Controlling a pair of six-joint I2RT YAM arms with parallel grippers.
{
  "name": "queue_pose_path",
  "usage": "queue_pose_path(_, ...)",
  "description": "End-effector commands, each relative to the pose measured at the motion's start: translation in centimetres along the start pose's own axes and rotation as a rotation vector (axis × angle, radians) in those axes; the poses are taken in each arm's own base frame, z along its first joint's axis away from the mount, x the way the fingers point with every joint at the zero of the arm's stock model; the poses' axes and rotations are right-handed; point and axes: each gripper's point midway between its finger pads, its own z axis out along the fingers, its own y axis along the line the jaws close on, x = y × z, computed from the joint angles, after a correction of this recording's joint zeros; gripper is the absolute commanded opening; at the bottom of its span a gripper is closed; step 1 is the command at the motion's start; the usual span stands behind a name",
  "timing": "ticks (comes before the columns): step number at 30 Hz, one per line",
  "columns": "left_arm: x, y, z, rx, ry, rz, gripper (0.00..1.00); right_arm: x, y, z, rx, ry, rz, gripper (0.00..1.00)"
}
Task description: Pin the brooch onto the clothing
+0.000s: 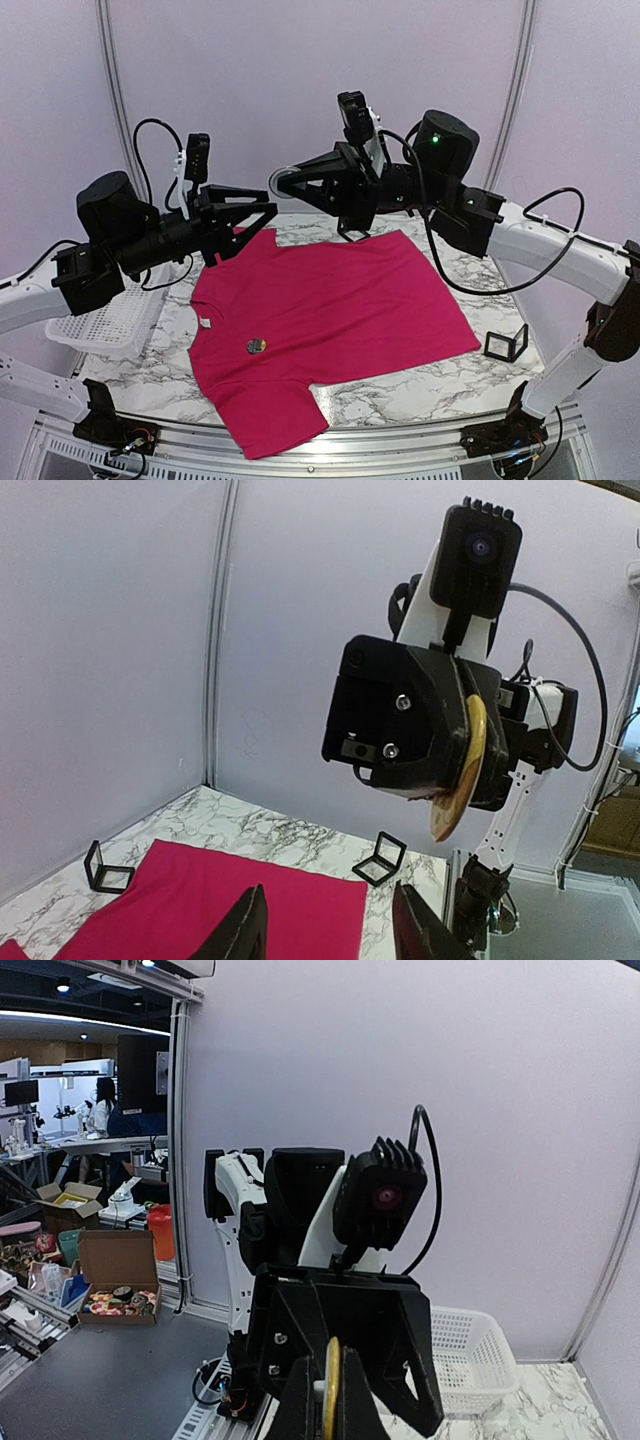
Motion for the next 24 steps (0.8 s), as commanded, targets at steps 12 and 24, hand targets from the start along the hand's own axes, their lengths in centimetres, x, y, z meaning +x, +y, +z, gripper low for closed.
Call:
queue_pose_path(12, -2.6, -4.0, 0.9, 0.152, -0.073, 0.107, 0.43, -1.1, 0.8, 0.0, -0.02, -0.026, -0.028, 0.0)
queue_pose_path(24, -3.5, -4.0, 0.0, 0.14, -0.109, 0.141, 0.11, -0.1, 0.2, 0.3, -0.007, 0.0, -0.012, 0.0)
